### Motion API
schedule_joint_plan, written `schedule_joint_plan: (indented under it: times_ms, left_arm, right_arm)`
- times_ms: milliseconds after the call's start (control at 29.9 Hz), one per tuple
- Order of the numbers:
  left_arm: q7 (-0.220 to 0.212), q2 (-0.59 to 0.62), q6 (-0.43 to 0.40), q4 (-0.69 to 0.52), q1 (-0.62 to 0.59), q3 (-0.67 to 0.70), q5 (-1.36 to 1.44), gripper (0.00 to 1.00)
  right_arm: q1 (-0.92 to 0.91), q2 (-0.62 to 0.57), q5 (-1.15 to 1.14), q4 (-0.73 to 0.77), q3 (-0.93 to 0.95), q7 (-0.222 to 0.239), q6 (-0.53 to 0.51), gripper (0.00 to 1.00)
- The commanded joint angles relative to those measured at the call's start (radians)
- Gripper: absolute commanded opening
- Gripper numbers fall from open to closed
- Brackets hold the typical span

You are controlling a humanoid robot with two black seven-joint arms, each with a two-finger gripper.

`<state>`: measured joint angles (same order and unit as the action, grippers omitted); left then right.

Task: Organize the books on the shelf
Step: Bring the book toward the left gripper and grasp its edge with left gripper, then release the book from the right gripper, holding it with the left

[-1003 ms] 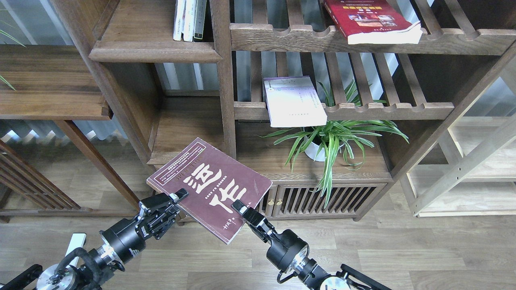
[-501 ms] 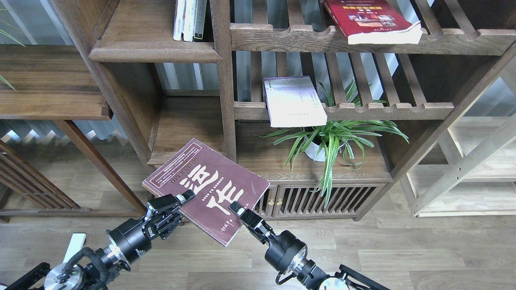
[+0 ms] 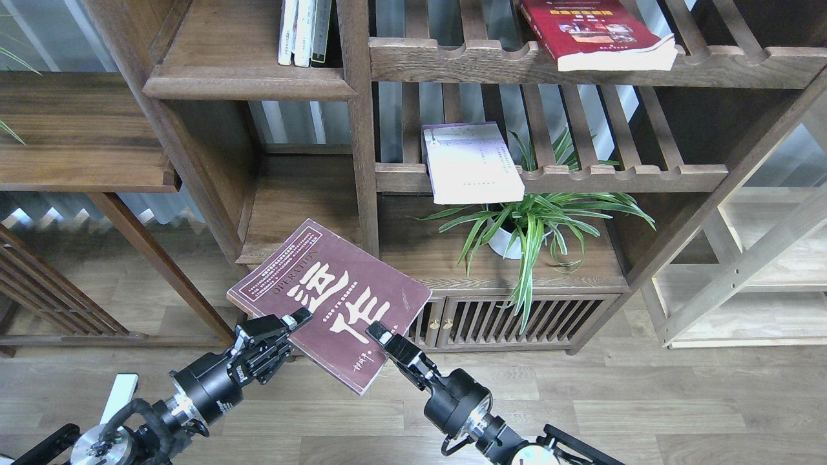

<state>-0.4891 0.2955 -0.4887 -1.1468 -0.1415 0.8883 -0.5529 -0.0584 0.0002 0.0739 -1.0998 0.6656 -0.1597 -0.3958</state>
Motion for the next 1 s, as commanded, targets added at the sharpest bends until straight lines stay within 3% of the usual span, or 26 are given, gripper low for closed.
schedule_joint_plan:
  times_ms: [0,100,234,401,535,769,969]
  left_arm:
    - [0.000,0.007,0.000,-0.001,0.000,0.011,-0.005,0.02]
    - [0.000,0.010,0.000,-0.005,0.000,0.024,-0.007,0.02]
    - [0.000,0.013,0.000,-0.013,0.000,0.034,-0.007,0.01]
    - [0.000,0.027,0.000,-0.031,0.002,0.034,-0.005,0.01]
    - [0.000,0.056,0.000,-0.059,0.011,0.031,-0.004,0.01]
    - [0.000,0.088,0.000,-0.067,0.017,0.029,-0.002,0.01]
    - [0.000,0.102,0.000,-0.094,0.013,0.029,0.001,0.02]
  right_arm:
    - [0.002,0.000,0.000,0.001,0.002,-0.001,0.000,0.31]
    - [0.005,0.000,0.000,0.005,0.002,-0.001,0.005,0.41]
    - [0.005,0.000,-0.002,0.009,0.008,-0.001,0.006,0.45]
    - [-0.001,0.000,-0.014,0.043,0.028,-0.001,0.011,0.73]
    - [-0.001,0.000,-0.028,0.145,0.148,-0.009,0.005,0.88]
    - [0.032,0.000,-0.028,0.181,0.287,-0.008,-0.001,0.99]
    - [0.077,0.000,-0.028,0.186,0.322,-0.008,-0.060,0.99]
